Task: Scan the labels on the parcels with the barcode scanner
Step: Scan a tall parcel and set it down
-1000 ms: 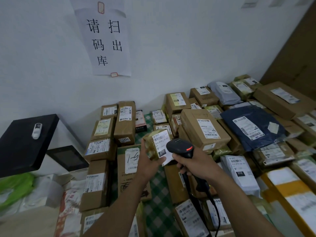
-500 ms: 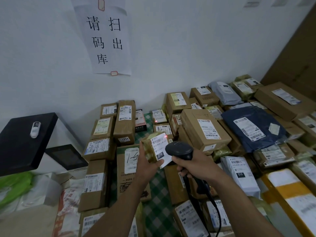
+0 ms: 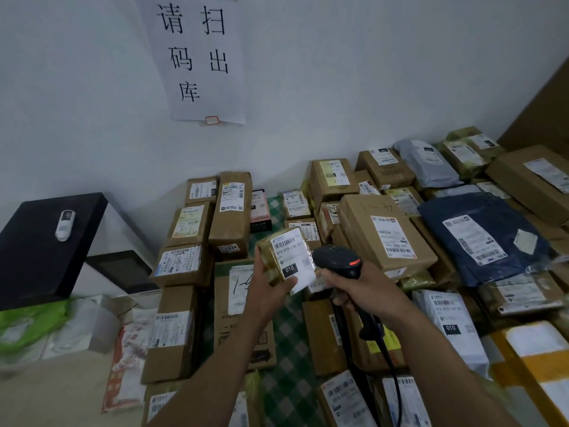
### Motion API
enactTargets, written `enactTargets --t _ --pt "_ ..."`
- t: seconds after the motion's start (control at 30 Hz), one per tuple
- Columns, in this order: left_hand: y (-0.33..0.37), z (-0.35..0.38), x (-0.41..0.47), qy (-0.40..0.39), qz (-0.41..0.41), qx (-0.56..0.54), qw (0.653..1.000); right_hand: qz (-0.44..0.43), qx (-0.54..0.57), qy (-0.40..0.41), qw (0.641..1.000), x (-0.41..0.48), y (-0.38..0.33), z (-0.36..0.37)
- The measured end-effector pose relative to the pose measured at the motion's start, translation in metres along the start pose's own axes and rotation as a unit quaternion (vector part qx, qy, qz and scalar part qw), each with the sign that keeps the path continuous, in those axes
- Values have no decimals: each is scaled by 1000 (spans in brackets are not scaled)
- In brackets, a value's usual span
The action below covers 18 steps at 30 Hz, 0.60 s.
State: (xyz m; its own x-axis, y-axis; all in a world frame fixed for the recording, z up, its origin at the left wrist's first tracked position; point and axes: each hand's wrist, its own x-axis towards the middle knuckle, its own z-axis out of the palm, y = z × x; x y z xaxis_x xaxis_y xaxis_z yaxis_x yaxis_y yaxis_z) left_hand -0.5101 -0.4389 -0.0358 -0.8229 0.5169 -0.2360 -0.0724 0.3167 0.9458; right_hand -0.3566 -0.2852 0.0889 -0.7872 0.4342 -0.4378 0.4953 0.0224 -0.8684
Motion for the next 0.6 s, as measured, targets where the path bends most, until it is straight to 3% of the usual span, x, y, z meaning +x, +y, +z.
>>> enactTargets --t 0.2,0.33,0.47,0.6 --pt "38 -8 57 28 -26 24 999 16 15 11 1000 46 -8 -12" --pt "44 -13 110 31 -37 104 993 34 28 20 999 77 -11 -13" --pt "31 -11 153 11 -62 180 982 40 41 19 998 103 -8 -12" --pt "13 -6 179 -63 -97 202 973 47 53 7 997 121 -4 -13"
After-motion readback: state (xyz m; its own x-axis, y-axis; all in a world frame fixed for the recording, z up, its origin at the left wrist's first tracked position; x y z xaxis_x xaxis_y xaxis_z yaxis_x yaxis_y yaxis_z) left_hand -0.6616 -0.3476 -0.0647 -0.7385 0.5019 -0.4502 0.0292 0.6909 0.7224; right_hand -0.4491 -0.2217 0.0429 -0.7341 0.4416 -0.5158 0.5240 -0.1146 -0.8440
